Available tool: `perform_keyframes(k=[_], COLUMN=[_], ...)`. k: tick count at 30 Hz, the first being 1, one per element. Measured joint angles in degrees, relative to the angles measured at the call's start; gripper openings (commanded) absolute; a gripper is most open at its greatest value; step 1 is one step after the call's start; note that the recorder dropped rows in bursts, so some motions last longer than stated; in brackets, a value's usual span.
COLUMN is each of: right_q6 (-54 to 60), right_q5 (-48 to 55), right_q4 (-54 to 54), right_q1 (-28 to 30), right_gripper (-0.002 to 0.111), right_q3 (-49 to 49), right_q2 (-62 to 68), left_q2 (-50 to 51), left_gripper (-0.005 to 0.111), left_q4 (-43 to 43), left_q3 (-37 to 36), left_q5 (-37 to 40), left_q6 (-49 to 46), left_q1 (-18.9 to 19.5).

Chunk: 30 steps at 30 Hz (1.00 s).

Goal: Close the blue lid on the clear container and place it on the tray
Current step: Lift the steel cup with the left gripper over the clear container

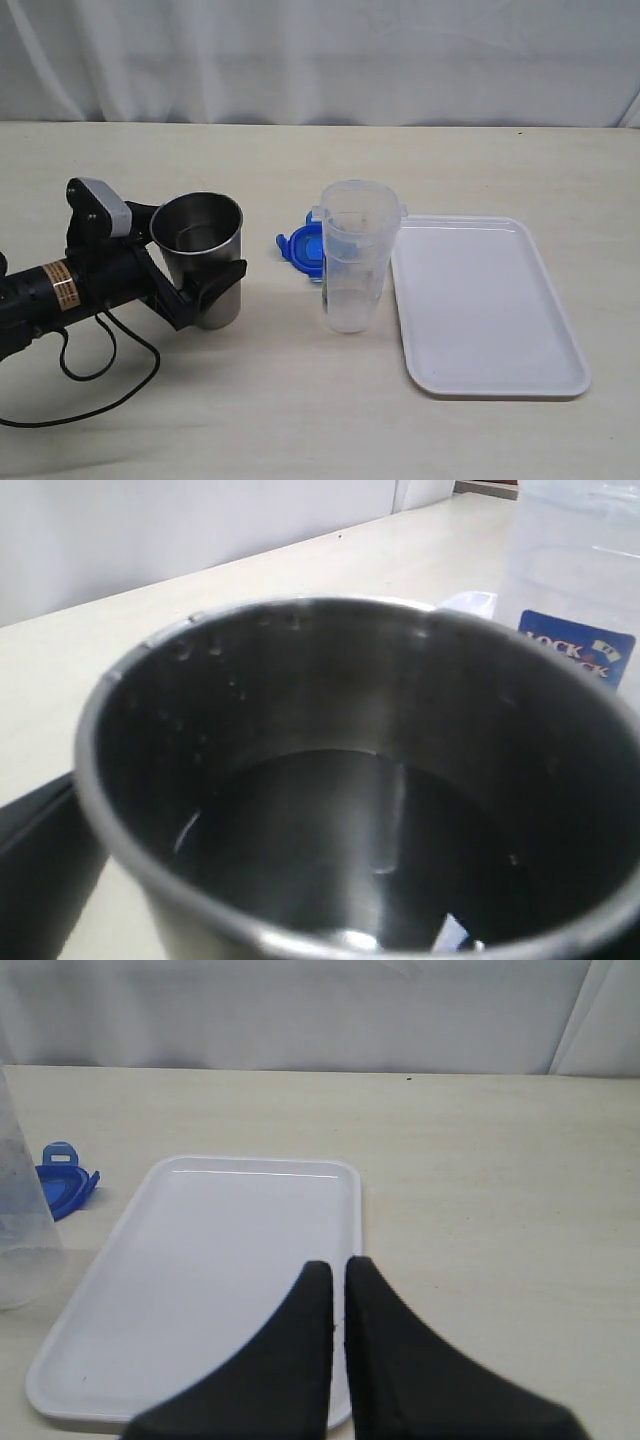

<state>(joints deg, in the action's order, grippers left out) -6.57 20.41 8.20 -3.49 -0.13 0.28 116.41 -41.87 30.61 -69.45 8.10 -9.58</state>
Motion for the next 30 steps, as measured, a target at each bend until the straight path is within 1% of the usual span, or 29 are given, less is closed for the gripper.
perform_keyframes(k=[18, 21, 22, 24, 27, 28, 30], right_q6=[0.0, 0.0, 0.0, 0.0, 0.0, 0.0, 0.0], right_q5=[0.0, 0.0, 0.0, 0.0, 0.0, 0.0, 0.0], right_q4=[0.0, 0.0, 0.0, 0.0, 0.0, 0.0, 0.0], right_q1=[0.0, 0.0, 0.0, 0.0, 0.0, 0.0, 0.0], right_gripper=[0.005, 0.005, 0.005, 0.005, 0.005, 0.005, 0.005], right_q3=[0.0, 0.0, 0.0, 0.0, 0.0, 0.0, 0.0], right_q2=[0.0, 0.0, 0.0, 0.0, 0.0, 0.0, 0.0], left_q2=[0.0, 0.0, 0.0, 0.0, 0.0, 0.0, 0.0], left_gripper=[0.105, 0.104, 0.101, 0.09, 0.063, 0.05, 0.028], left_q4=[0.0, 0.0, 0.0, 0.0, 0.0, -0.1, 0.1], left_q3=[1.4, 1.4, 1.4, 1.4, 1.4, 1.4, 1.4], left_q5=[0.0, 0.0, 0.0, 0.0, -0.1, -0.1, -0.1], left_q6=[1.2, 1.2, 1.2, 1.6, 2.1, 2.1, 2.1], left_q1=[0.0, 0.0, 0.0, 0.0, -0.1, -0.1, -0.4])
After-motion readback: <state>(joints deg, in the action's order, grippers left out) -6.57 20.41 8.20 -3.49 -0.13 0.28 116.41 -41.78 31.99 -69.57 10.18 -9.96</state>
